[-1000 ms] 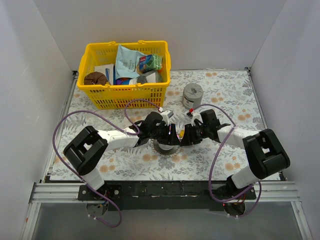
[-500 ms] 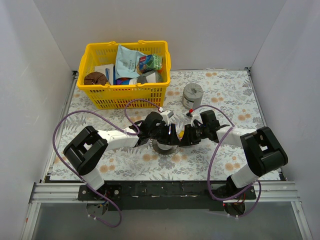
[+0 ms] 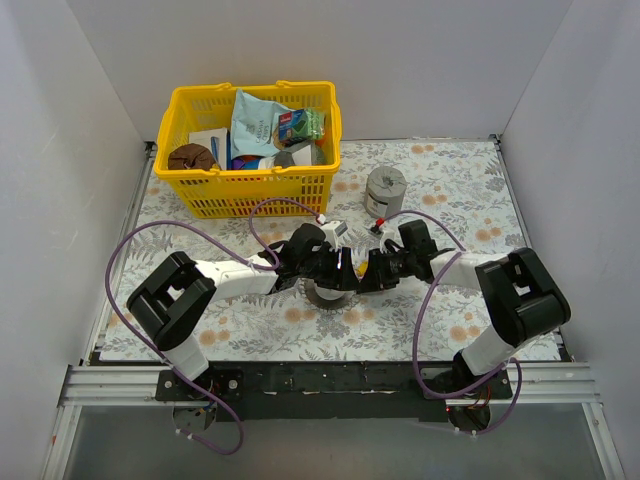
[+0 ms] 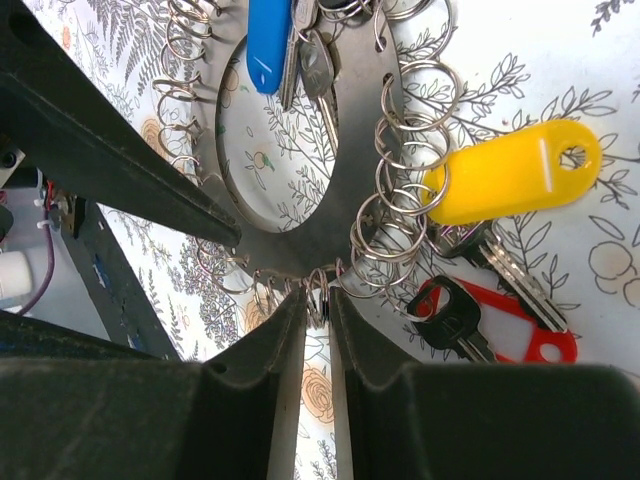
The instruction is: Put the keys on the keyring
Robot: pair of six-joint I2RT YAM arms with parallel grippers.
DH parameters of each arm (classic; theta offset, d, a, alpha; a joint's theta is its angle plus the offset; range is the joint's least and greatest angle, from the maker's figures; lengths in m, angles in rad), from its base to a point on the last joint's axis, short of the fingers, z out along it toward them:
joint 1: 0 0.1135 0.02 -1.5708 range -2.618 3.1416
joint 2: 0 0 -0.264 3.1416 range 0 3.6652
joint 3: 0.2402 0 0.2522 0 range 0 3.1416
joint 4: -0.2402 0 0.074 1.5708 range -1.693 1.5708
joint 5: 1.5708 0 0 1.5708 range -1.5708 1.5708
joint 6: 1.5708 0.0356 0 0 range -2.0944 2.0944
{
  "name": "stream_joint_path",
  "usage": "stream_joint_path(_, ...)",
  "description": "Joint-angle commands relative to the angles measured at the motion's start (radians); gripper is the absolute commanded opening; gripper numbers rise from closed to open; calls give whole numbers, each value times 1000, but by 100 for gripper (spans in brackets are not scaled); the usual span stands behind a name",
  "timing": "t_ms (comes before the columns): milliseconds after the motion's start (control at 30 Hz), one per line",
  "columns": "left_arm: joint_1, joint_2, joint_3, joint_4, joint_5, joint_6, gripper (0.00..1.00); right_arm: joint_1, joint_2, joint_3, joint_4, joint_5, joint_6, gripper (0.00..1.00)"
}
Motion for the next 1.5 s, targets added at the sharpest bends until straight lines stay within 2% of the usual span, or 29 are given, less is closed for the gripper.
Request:
stream_joint_path(0, -3, -43, -3, -8, -7, 15, 50, 8, 27, 49, 21, -29, -12, 23)
stream_joint_path(300, -3, -43, 1, -17, -13, 21, 50, 8, 61, 89, -1, -25, -28, 23)
stream_joint_path(400, -3, -45, 3, -21, -14, 23, 50, 8, 61, 92, -4, -25, -28, 17)
stream_joint_path(433, -3, -48, 3, -20, -16, 21, 50, 8, 61, 91, -4, -25, -32, 9)
stream_joint_path(500, -3, -51, 3, -21, -21, 21, 50, 8, 58, 91, -7, -20, -35, 1)
stream_joint_path(933, 9, -106, -2, -15, -37, 6, 49, 9, -57, 86, 71, -11, -46, 1)
stream_joint_path(1167, 38, -193, -34, 28, -25, -16, 49, 11, -160, 63, 189, -5, -28, 1)
stream_joint_path(1467, 110, -328, -128, 164, 42, -62, 49, 15, -269, 27, 366, 0, 5, 1)
